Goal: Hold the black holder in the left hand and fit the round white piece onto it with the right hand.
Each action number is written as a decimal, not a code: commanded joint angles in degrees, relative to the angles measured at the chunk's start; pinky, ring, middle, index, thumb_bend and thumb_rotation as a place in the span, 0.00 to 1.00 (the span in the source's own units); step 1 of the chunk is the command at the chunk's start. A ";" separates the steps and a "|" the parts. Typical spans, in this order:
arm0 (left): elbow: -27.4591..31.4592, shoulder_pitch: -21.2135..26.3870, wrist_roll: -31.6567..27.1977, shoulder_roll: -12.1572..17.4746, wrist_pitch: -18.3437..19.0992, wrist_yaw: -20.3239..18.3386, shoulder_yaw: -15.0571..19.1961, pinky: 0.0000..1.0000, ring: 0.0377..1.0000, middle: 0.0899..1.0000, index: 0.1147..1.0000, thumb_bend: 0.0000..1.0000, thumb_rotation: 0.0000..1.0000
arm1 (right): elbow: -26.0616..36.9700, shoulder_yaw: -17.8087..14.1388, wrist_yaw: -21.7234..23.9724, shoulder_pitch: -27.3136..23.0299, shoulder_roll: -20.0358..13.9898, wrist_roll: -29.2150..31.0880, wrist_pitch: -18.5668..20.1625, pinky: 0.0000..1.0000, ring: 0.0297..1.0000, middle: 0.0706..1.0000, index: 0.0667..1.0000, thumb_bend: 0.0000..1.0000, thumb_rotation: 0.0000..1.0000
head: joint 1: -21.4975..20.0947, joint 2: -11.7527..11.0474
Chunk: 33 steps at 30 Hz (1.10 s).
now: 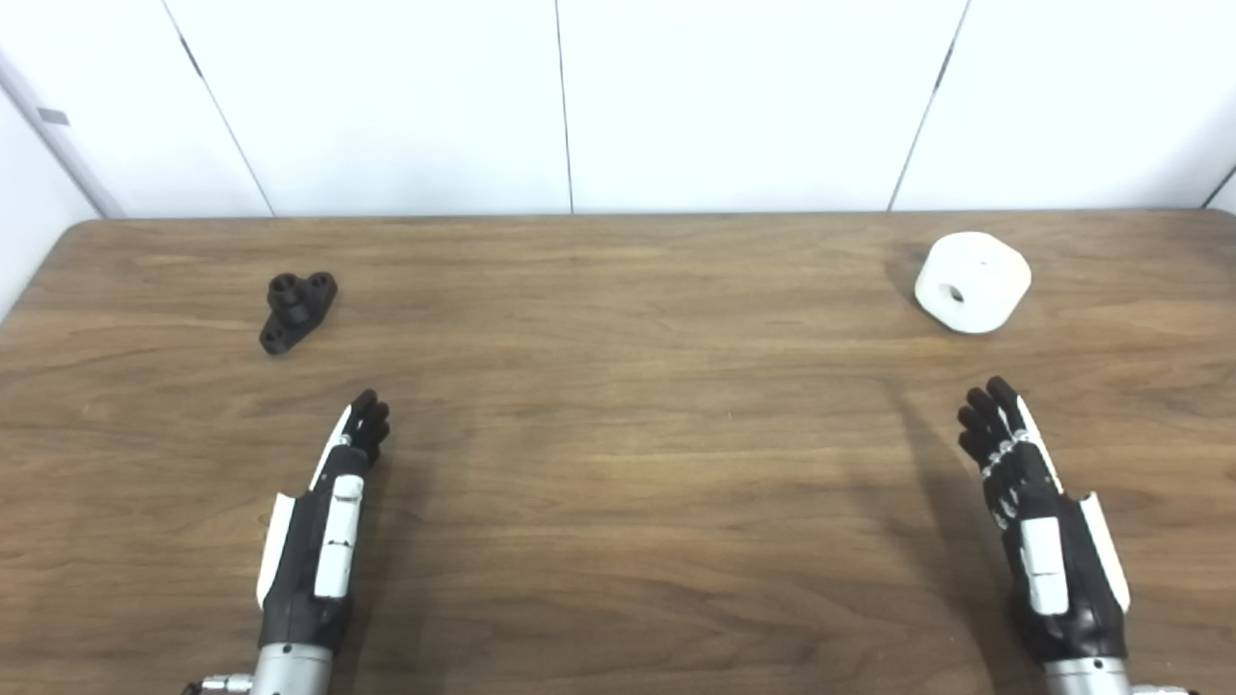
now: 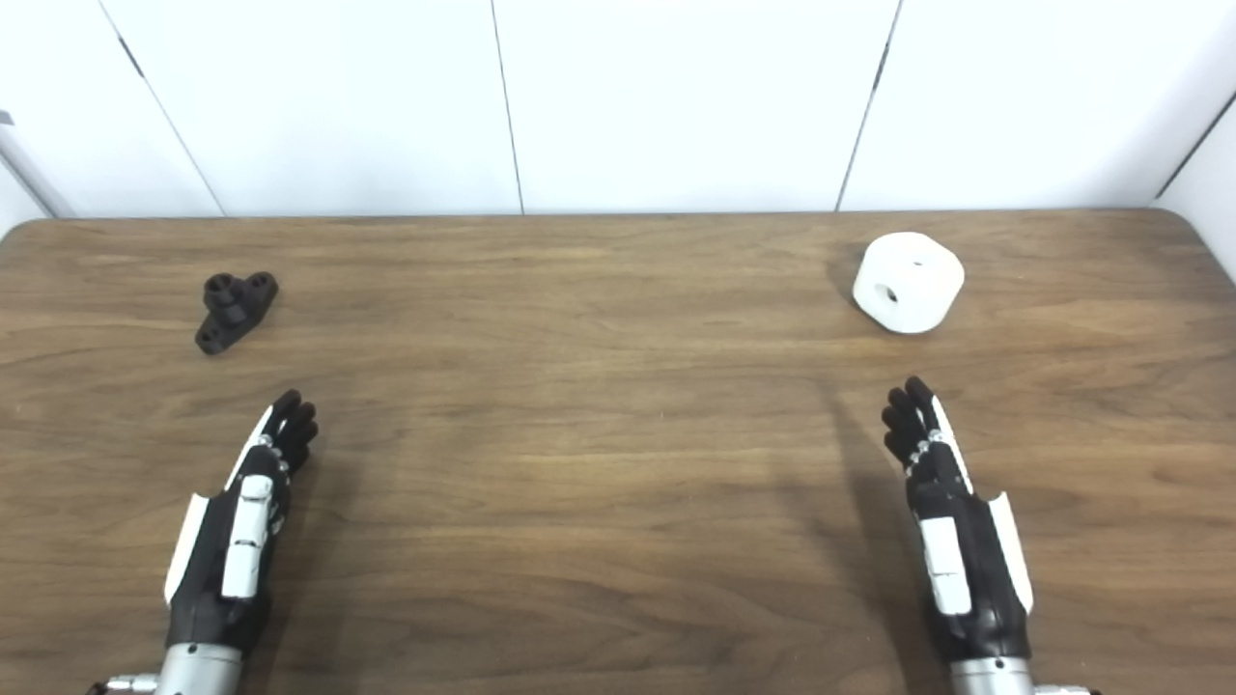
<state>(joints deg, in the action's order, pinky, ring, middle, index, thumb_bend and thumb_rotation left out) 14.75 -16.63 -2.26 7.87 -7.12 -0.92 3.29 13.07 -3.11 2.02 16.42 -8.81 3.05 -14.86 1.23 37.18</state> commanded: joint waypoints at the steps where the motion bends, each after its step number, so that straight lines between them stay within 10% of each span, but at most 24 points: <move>1: 1.58 0.30 0.42 -0.37 0.54 -0.18 -0.08 0.99 0.95 0.94 0.96 0.42 0.99 | -2.74 0.18 -0.63 0.00 1.66 -0.65 0.73 0.94 0.94 0.94 0.96 0.59 1.00 | 0.23 0.33; 33: -3.05 0.17 8.88 -2.85 -3.35 2.79 -4.45 0.93 0.95 0.93 0.95 0.53 0.99 | -5.02 -1.68 2.96 -0.48 -1.25 4.13 -0.52 1.00 0.99 0.99 1.00 0.65 1.00 | 19.57 -6.32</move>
<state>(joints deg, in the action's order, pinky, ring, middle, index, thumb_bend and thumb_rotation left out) 14.10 -16.37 6.36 7.23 -9.17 1.67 -0.22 12.29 -4.14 4.61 16.10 -9.36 7.03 -14.89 20.73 30.85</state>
